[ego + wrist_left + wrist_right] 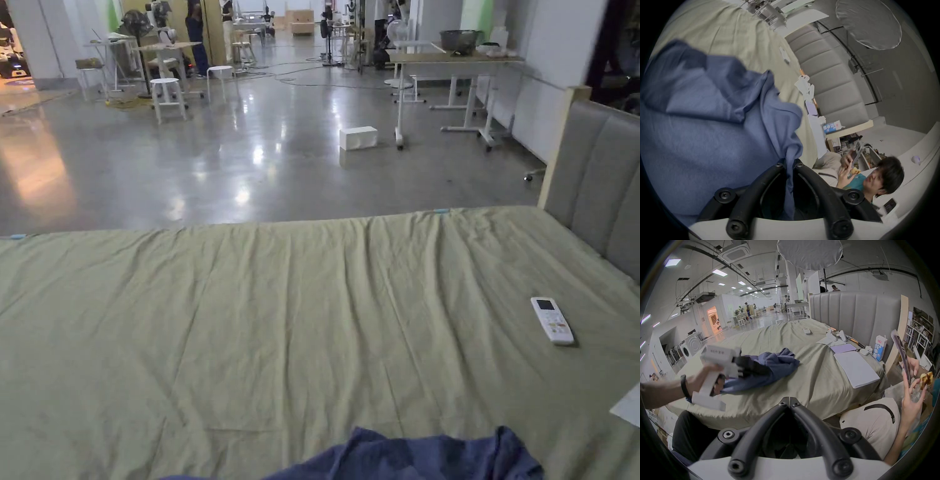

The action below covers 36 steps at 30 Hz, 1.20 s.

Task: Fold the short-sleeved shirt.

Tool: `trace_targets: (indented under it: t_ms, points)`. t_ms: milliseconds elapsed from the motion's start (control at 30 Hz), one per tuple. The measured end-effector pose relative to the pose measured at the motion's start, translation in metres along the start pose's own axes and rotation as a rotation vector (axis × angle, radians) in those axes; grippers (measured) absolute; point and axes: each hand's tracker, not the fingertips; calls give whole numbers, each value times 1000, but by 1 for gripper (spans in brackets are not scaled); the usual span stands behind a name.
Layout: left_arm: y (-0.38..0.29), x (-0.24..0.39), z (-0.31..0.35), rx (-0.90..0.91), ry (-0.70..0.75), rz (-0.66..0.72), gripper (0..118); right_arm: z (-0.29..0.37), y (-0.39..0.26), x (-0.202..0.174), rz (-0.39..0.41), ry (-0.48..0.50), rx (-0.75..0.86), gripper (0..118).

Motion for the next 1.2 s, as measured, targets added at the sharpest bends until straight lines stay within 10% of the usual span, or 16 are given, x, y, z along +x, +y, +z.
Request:
trace_targets:
  t_ms: [100,267,767,867,933,967,1200]
  points:
    - [-8,-8,11,-21,69,-17,77,-7,4,-8,24,9,-4,0]
    - [-2,7,97,135,53,-118,84,-12,15,-25,-2,98,45,0]
    - [-157,152,397,1010,833,-599,84,-5,109,-113,149,313,357,0]
    - [-188,167,407,1012,1024,-655,71,11,113,-121,183,330,411,0]
    - [-202,169,408,1010,1128,-652,15,17,113,-123,180,352,406,0]
    - [-209,170,409,1035,1142,-658,7,18,112,-124,173,360,408,0]
    - [-226,180,418,1037,1072,-614,0,22,104,-130,180,360,400,0]
